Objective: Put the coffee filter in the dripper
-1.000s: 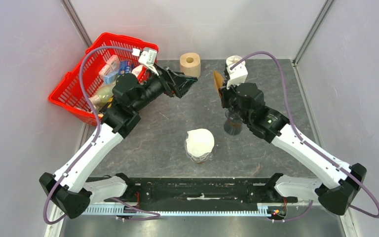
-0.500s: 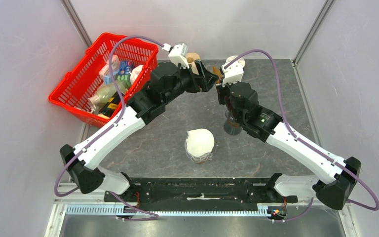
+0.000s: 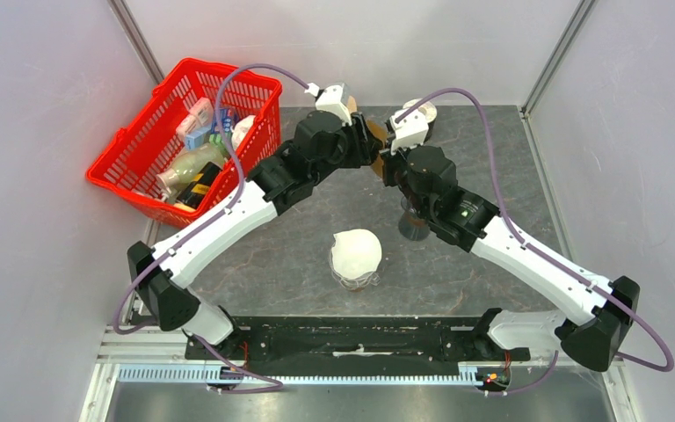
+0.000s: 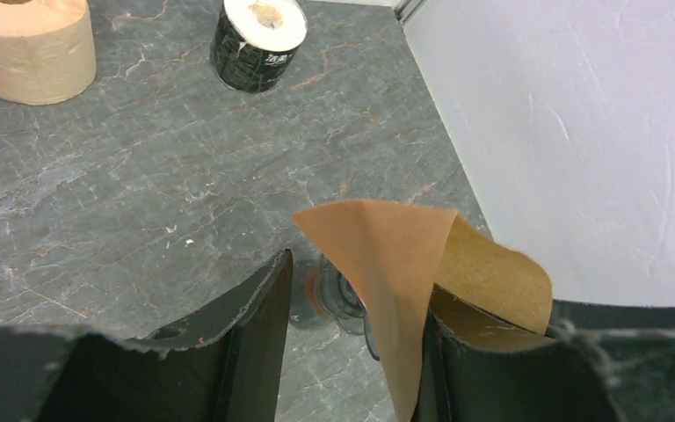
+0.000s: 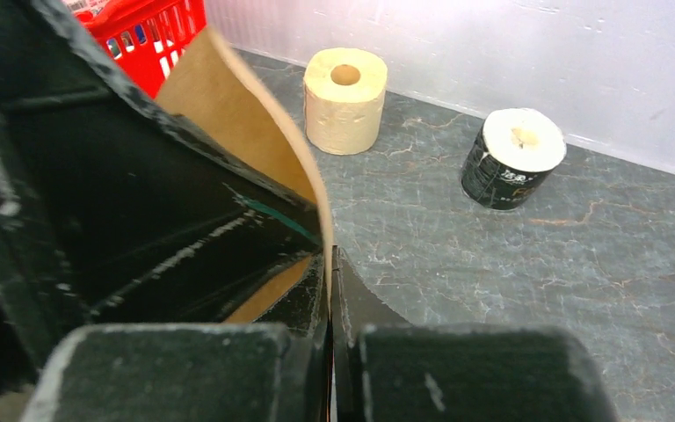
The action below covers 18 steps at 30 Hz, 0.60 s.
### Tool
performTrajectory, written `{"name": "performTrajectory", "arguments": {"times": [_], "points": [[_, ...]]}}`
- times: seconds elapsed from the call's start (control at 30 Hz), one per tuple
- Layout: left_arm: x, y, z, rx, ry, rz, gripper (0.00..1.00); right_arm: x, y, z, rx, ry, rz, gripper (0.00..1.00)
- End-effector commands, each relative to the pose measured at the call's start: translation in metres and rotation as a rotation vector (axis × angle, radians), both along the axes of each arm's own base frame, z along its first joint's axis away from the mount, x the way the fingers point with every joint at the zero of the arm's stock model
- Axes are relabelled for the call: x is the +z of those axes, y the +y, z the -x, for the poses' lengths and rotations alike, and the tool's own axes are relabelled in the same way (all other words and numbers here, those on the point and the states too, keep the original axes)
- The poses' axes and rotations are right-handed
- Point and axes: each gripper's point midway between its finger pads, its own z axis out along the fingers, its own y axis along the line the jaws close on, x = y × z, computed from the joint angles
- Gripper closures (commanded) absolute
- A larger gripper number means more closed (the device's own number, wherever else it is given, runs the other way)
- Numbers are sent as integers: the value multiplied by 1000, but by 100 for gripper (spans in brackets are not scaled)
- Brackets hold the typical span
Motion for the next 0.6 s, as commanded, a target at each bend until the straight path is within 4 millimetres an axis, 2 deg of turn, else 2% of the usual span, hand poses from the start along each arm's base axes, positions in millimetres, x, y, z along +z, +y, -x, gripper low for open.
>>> {"name": "performTrajectory", "arguments": {"times": [0.0,0.23,0.43,0.57], "points": [[9,-4,-9,62,-9,12,52,24,12,-4,21,-48,-71,100],[-4,-3,-11,104,-5,-60,70,31,-1,-10,-67,-81,-111,100],[-11,9,-13,170,-13,-124,95,30,-19,-15,-182,-92,-125,100],[-15,19,-15,210,-13,-171,98,28,-32,-18,-263,-95,-116,100]]}}
